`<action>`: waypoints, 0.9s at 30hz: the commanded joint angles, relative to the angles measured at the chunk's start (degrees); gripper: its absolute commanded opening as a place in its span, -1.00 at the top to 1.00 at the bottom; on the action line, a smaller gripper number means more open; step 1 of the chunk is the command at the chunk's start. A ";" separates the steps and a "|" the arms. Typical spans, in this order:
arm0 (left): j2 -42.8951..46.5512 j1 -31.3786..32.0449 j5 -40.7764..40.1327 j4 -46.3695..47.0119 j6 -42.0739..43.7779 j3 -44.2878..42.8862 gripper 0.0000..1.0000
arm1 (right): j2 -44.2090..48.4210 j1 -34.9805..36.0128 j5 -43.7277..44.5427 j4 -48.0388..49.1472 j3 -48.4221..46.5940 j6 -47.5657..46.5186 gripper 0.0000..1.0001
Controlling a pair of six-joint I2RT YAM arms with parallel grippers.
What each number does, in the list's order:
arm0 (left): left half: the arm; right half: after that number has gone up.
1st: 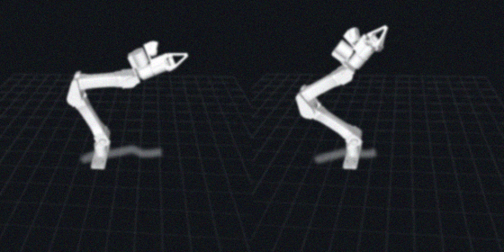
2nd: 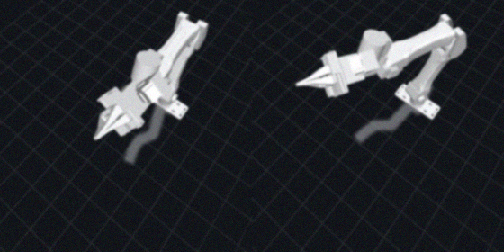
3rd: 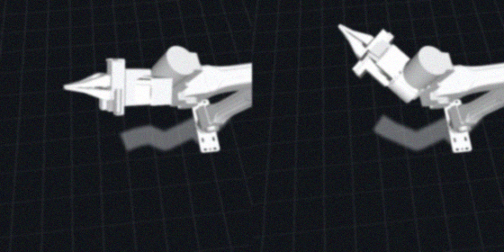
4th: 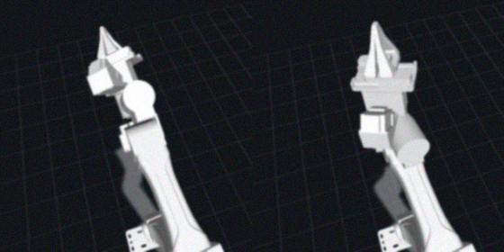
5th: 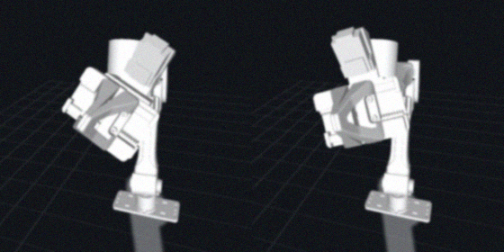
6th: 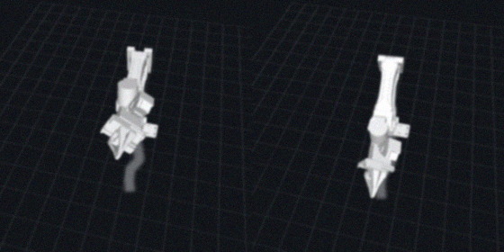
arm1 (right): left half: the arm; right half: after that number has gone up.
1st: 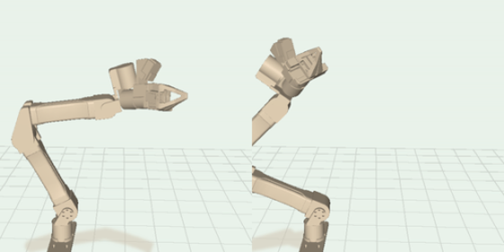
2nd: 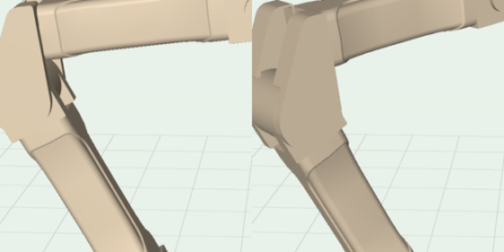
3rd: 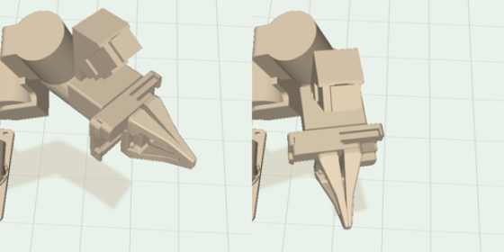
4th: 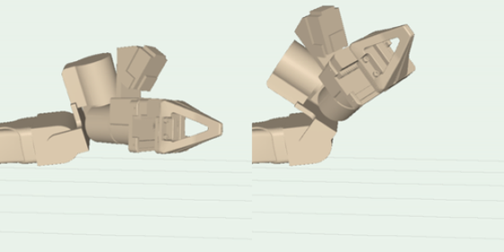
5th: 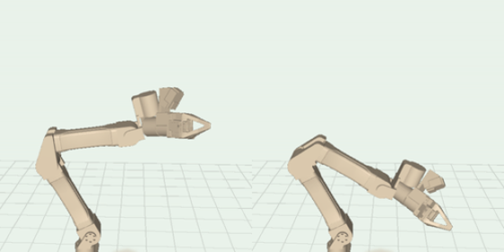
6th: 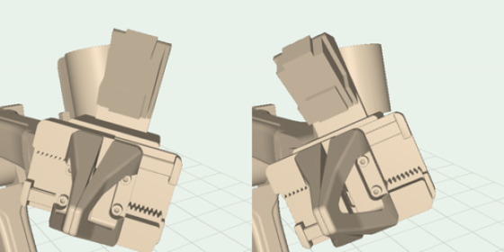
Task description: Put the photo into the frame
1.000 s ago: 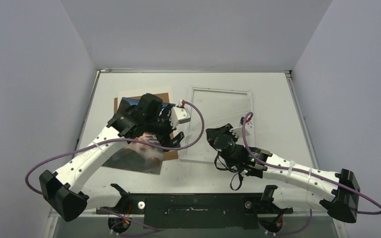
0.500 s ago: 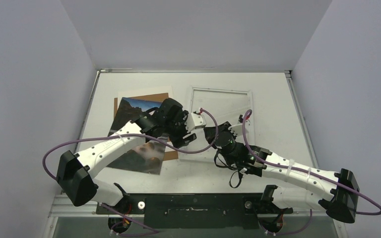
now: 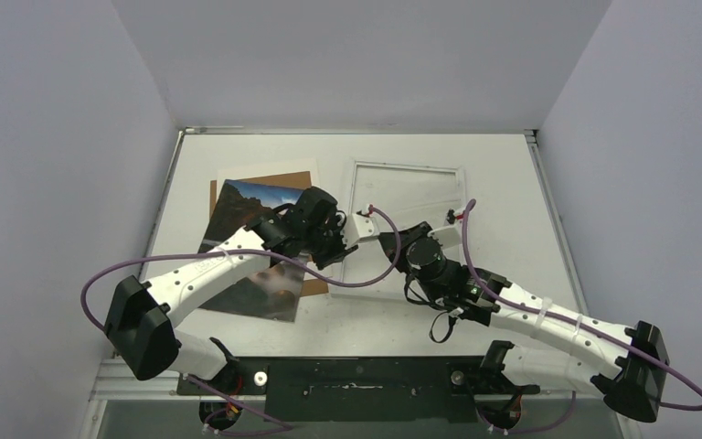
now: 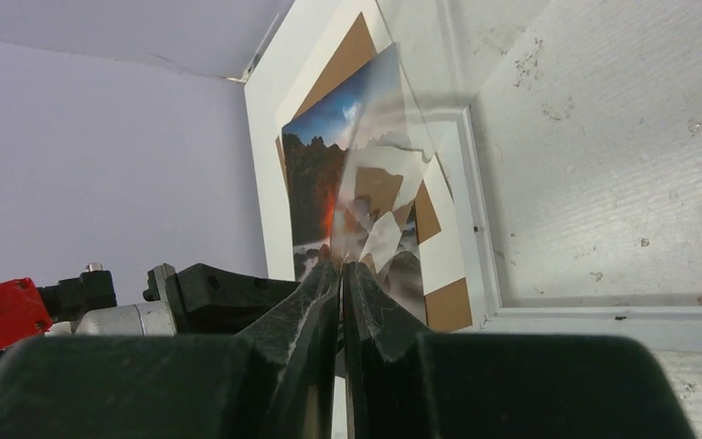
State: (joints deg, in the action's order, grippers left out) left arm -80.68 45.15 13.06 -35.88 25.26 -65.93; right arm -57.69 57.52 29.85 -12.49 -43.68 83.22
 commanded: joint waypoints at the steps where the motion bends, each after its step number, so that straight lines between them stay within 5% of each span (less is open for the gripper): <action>1: 1.56 -0.06 -2.25 5.08 -0.30 0.63 0.78 | 2.06 -1.00 -3.31 3.58 -0.11 0.58 0.82; 4: 1.49 -0.06 -5.68 6.72 1.13 0.70 1.00 | 2.23 -2.55 -6.53 2.40 -0.50 -0.73 0.57; 8: 3.06 -0.22 -11.97 11.97 4.58 1.61 1.00 | 4.40 -4.78 -9.69 -5.43 -2.39 -2.11 -0.32; 16: 6.71 -0.50 -15.56 17.04 9.31 6.30 1.00 | 15.06 -7.24 -10.48 -22.29 -5.52 -2.16 -0.88; 24: 11.04 -0.38 -17.26 19.06 13.24 11.56 1.00 | 18.07 -7.33 -3.29 -44.55 -14.83 -1.68 -1.00; 27: 11.93 -0.84 -18.42 19.27 11.32 12.72 1.00 | 15.80 -7.33 -2.00 -45.67 -16.27 -3.40 -0.84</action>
State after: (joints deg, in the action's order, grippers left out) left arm -71.50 44.91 -2.57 -19.68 37.10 -53.91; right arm -38.87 50.54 23.64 -50.15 -57.21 81.62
